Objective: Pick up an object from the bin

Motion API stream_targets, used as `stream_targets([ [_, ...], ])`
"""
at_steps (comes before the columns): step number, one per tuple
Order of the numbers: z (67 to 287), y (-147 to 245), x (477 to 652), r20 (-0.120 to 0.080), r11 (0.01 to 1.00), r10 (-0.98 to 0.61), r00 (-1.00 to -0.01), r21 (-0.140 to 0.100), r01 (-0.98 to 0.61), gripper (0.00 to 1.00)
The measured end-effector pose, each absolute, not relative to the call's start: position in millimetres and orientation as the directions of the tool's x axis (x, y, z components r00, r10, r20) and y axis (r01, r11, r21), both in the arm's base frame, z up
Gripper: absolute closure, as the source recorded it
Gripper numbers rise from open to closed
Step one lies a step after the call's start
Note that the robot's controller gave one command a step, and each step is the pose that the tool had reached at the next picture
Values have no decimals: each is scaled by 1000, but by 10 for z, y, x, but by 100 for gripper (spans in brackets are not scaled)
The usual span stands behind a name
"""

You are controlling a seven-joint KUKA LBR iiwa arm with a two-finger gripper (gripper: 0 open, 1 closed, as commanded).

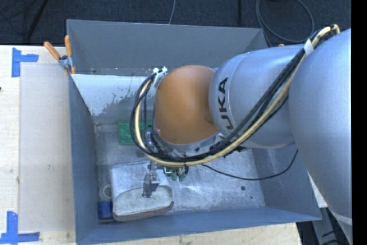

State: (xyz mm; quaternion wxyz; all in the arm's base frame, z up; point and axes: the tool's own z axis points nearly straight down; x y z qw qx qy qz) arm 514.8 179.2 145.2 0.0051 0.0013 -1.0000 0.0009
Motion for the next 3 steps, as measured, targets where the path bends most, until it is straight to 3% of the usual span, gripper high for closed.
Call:
stream_targets([
  [1,734,1833,5172,-4,993,-119,-993,1,-119,0],
  [2,740,1828,5171,-3,993,-115,-993,2,-115,100],
  [3,2703,1822,5414,-7,893,-451,-893,-1,-451,100],
])
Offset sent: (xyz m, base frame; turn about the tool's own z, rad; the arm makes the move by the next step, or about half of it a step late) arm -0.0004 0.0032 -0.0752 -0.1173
